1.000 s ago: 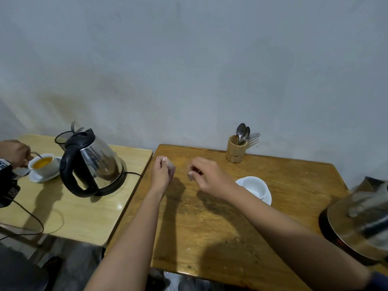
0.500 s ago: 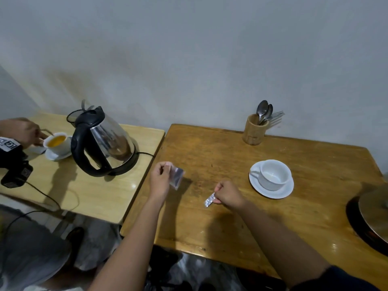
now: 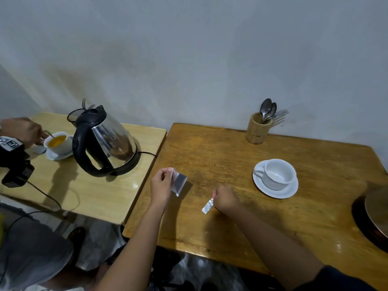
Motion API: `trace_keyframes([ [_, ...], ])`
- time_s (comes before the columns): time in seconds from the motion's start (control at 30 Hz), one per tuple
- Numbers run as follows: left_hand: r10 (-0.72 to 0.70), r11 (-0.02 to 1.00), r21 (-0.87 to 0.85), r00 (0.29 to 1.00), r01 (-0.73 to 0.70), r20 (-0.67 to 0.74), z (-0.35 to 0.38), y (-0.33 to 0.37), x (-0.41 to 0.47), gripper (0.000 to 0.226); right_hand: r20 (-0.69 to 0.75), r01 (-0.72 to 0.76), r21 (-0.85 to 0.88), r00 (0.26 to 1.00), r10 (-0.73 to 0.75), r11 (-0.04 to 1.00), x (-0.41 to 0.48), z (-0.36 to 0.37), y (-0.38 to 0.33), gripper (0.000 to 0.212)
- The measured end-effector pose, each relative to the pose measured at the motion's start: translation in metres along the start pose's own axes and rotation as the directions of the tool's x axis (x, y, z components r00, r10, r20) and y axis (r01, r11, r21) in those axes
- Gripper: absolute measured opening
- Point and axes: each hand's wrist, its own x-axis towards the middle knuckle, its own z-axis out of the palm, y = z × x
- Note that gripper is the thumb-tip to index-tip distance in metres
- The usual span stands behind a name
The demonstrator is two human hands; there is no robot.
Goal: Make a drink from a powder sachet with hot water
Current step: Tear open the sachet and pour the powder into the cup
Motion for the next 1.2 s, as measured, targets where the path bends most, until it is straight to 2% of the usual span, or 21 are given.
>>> trace_keyframes([
  [0.13,0.003,1.000,-0.004,1.000,-0.003,0.011,0.008,0.006,0.000,0.022,-0.036,0.057,0.058,0.998,-0.055,0.997,-0.004,-0.011,0.001,0.017],
  [0.23,0.023,1.000,-0.016,0.999,-0.022,0.039,0.021,0.020,-0.001,0.021,-0.053,0.108,0.322,0.994,-0.096,0.940,-0.010,-0.033,-0.005,0.008],
  [0.37,0.061,0.997,-0.048,0.994,-0.057,0.088,0.053,0.046,-0.004,0.017,0.099,0.084,0.527,0.982,-0.159,0.846,-0.028,-0.065,-0.020,0.032],
  [0.43,0.091,0.995,-0.058,0.989,-0.085,0.112,0.072,0.058,-0.007,0.017,0.046,0.148,0.582,0.976,-0.214,0.800,-0.035,-0.077,-0.024,0.028],
  [0.53,0.135,0.987,-0.108,0.983,-0.121,0.125,0.100,0.077,-0.014,0.017,-0.129,0.273,0.634,0.960,-0.250,0.724,-0.043,-0.094,-0.023,0.012],
  [0.7,0.135,0.974,-0.202,0.979,-0.102,0.152,0.146,0.097,-0.029,0.018,-0.322,0.337,0.711,0.936,-0.140,0.617,-0.051,-0.125,-0.005,0.007],
  [0.8,0.156,0.968,-0.226,0.964,-0.106,0.215,0.168,0.102,-0.040,0.022,-0.381,0.340,0.750,0.923,-0.049,0.568,-0.055,-0.142,0.016,0.004],
  [0.9,0.209,0.973,-0.169,0.917,-0.159,0.339,0.185,0.100,-0.049,0.015,-0.366,0.297,0.853,0.927,0.086,0.430,-0.057,-0.154,0.038,0.008],
  [1.03,0.206,0.978,-0.113,0.900,-0.175,0.385,0.211,0.095,-0.055,0.012,-0.312,0.251,0.938,0.911,0.270,0.237,-0.055,-0.167,0.063,0.008],
  [1.13,0.168,0.985,-0.106,0.912,-0.138,0.373,0.232,0.092,-0.064,0.010,-0.294,0.276,0.956,0.915,0.278,0.101,-0.053,-0.173,0.077,0.009],
  [1.2,0.125,0.990,-0.107,0.922,-0.091,0.366,0.242,0.090,-0.068,0.010,-0.299,0.284,0.954,0.914,0.274,0.093,-0.053,-0.178,0.085,0.012],
])
